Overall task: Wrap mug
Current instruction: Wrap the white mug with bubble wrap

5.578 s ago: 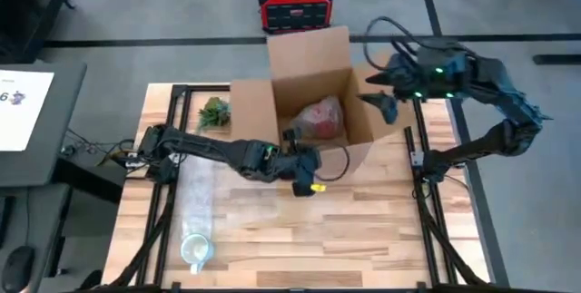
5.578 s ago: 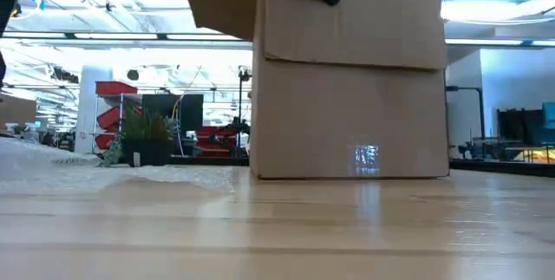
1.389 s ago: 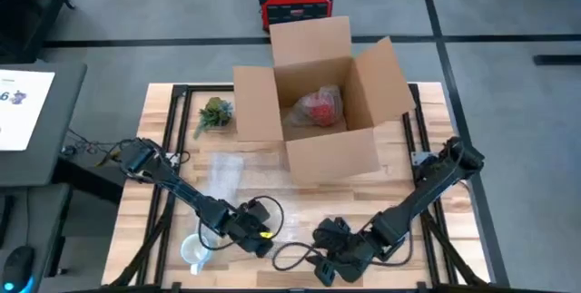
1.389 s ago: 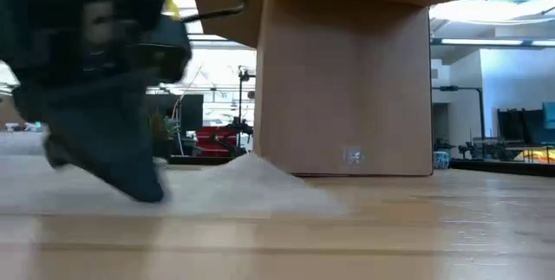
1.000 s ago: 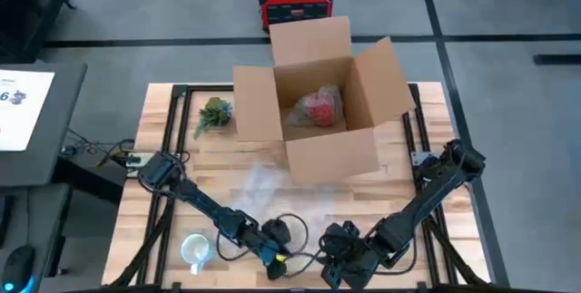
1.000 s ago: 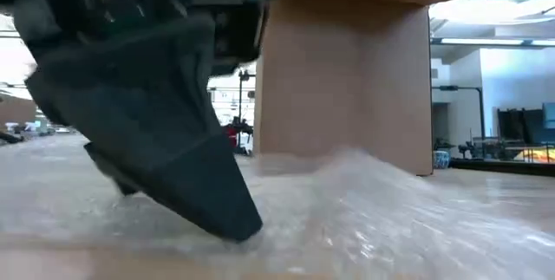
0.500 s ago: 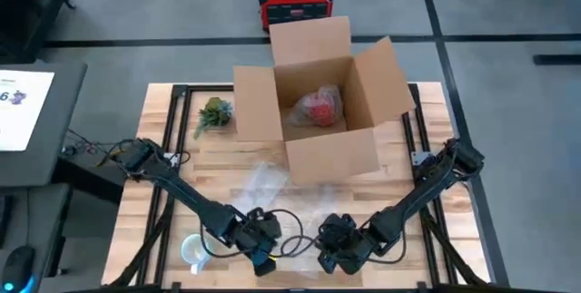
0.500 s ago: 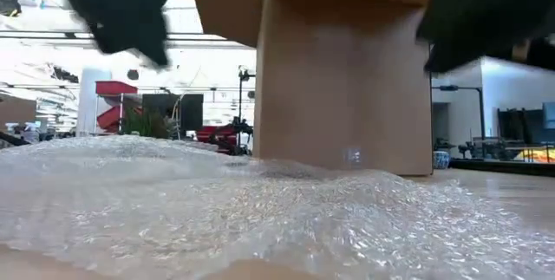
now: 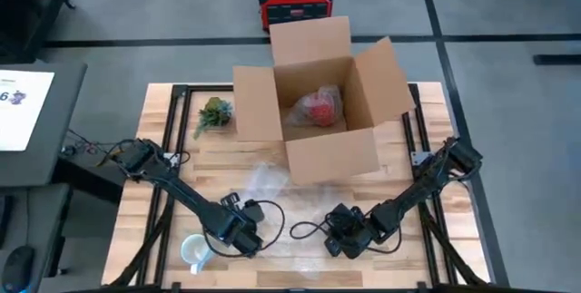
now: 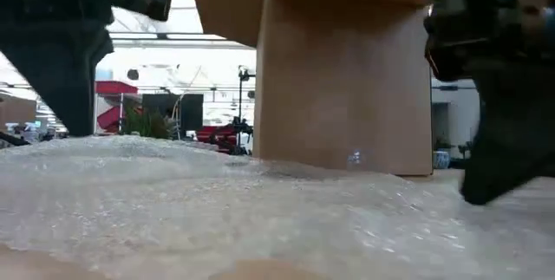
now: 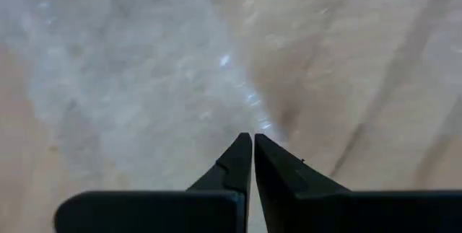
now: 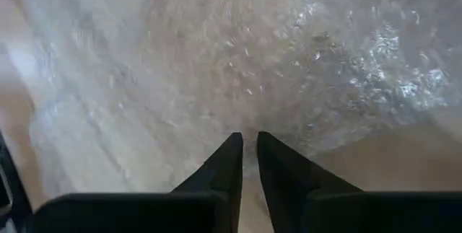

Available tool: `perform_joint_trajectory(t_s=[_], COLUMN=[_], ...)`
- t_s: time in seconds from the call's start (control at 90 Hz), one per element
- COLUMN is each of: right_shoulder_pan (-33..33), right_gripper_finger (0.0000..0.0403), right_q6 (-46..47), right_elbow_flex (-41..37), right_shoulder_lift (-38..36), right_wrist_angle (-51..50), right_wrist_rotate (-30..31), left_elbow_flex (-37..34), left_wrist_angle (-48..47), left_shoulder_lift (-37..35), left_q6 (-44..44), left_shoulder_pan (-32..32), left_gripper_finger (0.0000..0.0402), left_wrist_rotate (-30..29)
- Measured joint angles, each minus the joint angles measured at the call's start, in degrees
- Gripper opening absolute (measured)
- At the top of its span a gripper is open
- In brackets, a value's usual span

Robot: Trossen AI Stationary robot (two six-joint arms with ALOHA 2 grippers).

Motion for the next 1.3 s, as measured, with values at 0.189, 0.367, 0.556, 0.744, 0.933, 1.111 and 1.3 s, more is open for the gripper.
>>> perform_joint_trajectory(t_s=[0.189, 0.367, 0.556, 0.744, 0.933, 1.111, 1.3], right_shoulder_pan=[5.9, 9.3, 6.7, 2.7, 0.7, 2.7, 5.6], right_gripper_finger=[0.0002, 0.0001, 0.0, 0.0, 0.0, 0.0, 0.0], right_q6=[6.7, 7.0, 2.6, -1.7, -2.7, -1.4, 1.1], right_elbow_flex=[0.2, 4.5, 6.8, 6.9, 6.9, 7.0, 7.0], right_shoulder_lift=[-0.1, 0.0, 0.0, 2.4, 7.3, 7.8, 7.8], right_wrist_angle=[-1.9, -1.4, -0.5, 1.2, 6.5, 7.2, 6.5], right_wrist_rotate=[-0.2, 3.1, 7.9, 5.3, -4.9, -7.0, -7.5], left_elbow_flex=[0.0, 0.0, 0.0, -1.1, -1.7, -1.7, -1.6], left_wrist_angle=[0.0, 2.1, 12.9, 28.2, 28.5, 12.2, -12.7], left_shoulder_lift=[-0.2, -1.3, -3.4, -1.1, 5.3, 3.4, -2.4], left_q6=[-0.6, -0.4, 5.0, 8.4, 4.4, 0.4, -1.5], left_shoulder_pan=[-0.1, -0.5, -0.6, 0.4, 3.1, 4.2, 4.4], left_gripper_finger=[0.0, 0.0, 0.0, 0.0, 0.0, 0.0, 0.0], left_wrist_rotate=[0.2, 0.2, 0.1, 1.8, 3.0, -0.1, -7.6])
